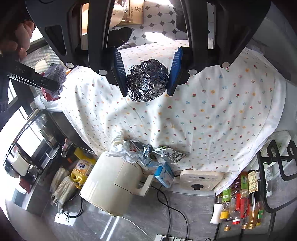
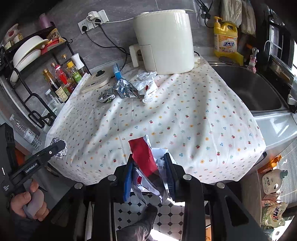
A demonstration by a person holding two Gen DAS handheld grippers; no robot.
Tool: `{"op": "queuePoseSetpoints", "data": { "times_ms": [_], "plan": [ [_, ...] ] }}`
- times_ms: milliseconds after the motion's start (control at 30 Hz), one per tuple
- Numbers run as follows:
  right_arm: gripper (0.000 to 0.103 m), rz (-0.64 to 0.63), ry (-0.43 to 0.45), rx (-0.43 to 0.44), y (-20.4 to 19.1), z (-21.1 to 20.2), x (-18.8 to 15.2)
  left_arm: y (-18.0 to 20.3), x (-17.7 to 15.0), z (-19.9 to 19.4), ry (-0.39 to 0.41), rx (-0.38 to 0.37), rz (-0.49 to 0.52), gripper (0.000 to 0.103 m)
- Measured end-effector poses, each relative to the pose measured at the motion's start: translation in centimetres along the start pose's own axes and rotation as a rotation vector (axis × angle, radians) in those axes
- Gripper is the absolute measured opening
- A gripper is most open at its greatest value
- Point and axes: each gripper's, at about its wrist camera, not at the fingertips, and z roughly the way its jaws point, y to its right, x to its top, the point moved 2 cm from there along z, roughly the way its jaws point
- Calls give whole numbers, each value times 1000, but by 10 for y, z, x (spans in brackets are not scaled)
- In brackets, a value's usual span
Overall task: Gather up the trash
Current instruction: 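Carry the foil ball with the left tool while the right tool grasps the red-white wrapper, then release the foil ball and wrapper into the bucket from both tools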
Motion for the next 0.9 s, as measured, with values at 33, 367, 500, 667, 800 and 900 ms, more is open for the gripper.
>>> {"op": "queuePoseSetpoints", "data": {
  "times_ms": [33, 367, 500, 667, 800, 900],
  "plan": [
    [31, 15, 5, -9, 9, -7, -6, 12, -4, 0, -8, -13, 16, 43],
    [32, 194, 49, -126, 95, -80, -87, 138, -50, 17, -123, -197, 210, 43],
    [32, 300, 56, -168, 128, -104, -125, 186, -76, 22, -180, -277, 298, 43],
    [32, 390, 76, -218, 155, -133, -165, 235, -108, 27, -251, -349, 398, 43],
    [34, 437, 79, -248, 174, -151, -194, 261, -133, 32, -303, -378, 440, 43],
    [47, 460, 66, -264, 185, -160, -216, 279, -153, 31, -328, -407, 458, 43]
  ]
}}
